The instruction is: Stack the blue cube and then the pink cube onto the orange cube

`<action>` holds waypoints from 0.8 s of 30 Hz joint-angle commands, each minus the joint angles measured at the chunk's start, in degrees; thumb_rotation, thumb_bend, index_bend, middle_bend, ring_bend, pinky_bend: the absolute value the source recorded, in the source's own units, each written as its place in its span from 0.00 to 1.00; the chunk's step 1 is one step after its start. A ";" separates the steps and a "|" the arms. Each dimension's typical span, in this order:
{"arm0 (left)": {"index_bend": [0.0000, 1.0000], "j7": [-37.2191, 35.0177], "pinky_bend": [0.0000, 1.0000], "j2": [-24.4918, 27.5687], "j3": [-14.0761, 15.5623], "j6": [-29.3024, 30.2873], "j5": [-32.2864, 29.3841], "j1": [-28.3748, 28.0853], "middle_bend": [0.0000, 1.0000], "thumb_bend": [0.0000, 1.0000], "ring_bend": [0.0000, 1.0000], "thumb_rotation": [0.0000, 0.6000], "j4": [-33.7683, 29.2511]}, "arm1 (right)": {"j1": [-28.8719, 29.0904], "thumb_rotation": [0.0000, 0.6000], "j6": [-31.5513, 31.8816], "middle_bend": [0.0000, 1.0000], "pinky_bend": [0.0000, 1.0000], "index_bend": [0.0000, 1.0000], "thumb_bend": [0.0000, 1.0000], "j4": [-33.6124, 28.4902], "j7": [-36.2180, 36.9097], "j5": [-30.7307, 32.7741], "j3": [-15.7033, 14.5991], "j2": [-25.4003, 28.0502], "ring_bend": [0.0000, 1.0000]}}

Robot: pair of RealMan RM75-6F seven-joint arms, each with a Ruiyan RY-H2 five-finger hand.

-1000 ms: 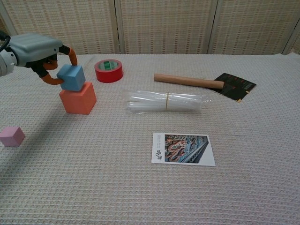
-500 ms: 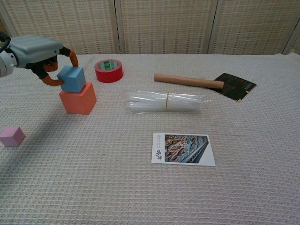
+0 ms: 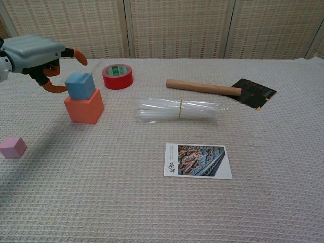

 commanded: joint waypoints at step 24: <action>0.23 -14.81 1.00 -6.48 8.92 16.35 4.60 22.70 1.00 0.28 1.00 1.00 4.77 | -0.12 0.89 0.43 0.00 0.00 0.00 0.20 -0.37 2.04 -3.72 -1.72 1.19 0.00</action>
